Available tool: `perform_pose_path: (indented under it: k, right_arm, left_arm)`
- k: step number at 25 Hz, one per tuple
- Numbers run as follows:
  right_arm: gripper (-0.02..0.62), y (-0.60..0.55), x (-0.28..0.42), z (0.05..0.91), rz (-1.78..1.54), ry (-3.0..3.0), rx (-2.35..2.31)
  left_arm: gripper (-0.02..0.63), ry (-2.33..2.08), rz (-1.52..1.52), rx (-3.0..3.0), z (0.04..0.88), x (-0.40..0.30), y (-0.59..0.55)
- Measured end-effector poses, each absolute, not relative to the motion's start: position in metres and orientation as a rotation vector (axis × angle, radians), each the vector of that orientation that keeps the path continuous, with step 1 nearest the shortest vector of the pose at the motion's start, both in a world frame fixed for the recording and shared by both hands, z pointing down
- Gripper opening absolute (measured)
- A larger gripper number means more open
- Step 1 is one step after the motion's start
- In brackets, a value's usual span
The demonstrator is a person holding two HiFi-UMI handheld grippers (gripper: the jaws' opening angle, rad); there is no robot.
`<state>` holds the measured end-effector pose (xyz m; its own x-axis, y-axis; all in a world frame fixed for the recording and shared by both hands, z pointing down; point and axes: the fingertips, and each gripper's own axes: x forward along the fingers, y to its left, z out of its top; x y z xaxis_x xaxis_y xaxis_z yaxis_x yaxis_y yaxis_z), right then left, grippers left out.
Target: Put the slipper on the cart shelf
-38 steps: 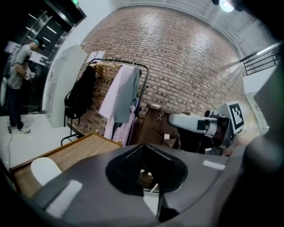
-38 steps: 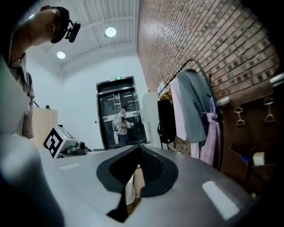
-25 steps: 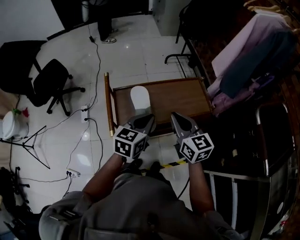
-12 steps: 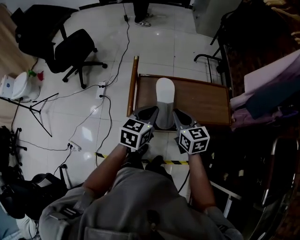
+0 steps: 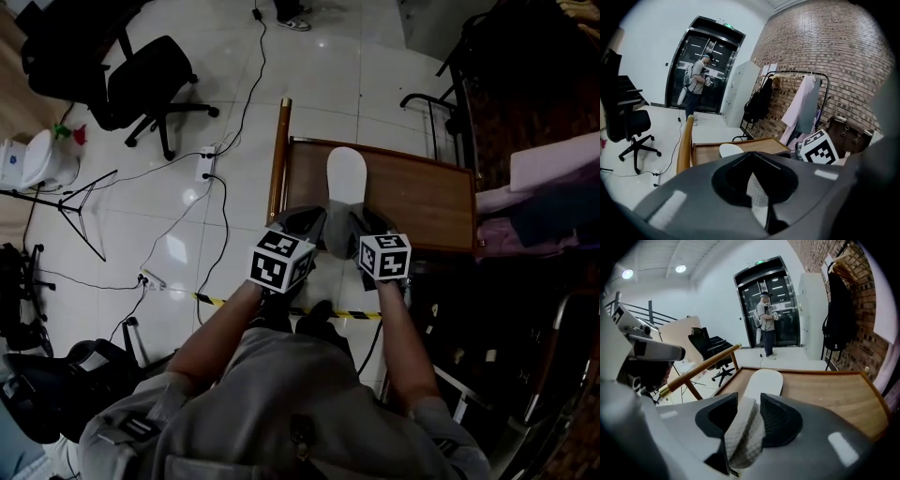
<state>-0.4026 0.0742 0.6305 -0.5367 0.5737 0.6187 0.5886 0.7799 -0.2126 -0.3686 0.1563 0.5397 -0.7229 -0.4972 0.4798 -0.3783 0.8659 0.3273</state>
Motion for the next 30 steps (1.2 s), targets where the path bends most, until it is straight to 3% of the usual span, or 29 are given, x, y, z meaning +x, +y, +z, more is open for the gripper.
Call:
perform_pose_path:
  k: [12, 15, 30]
  right_arm:
    - [0.12, 0.096, -0.416, 0.694, -0.099, -2.17, -0.747]
    - [0.03, 0.094, -0.413, 0.7, -0.145, -2.162, -0.719]
    - [0.008, 0.036, -0.403, 0.596, -0.078, -2.439, -0.54]
  left_arm:
    - [0.008, -2.447, -0.273, 0.653, 0.538, -0.384, 0.176]
    - [0.008, -2.433, -0.272, 0.675, 0.539, -0.382, 0.177]
    - [0.008, -2.387, -0.283, 0.954, 0.514, -0.389, 0.138]
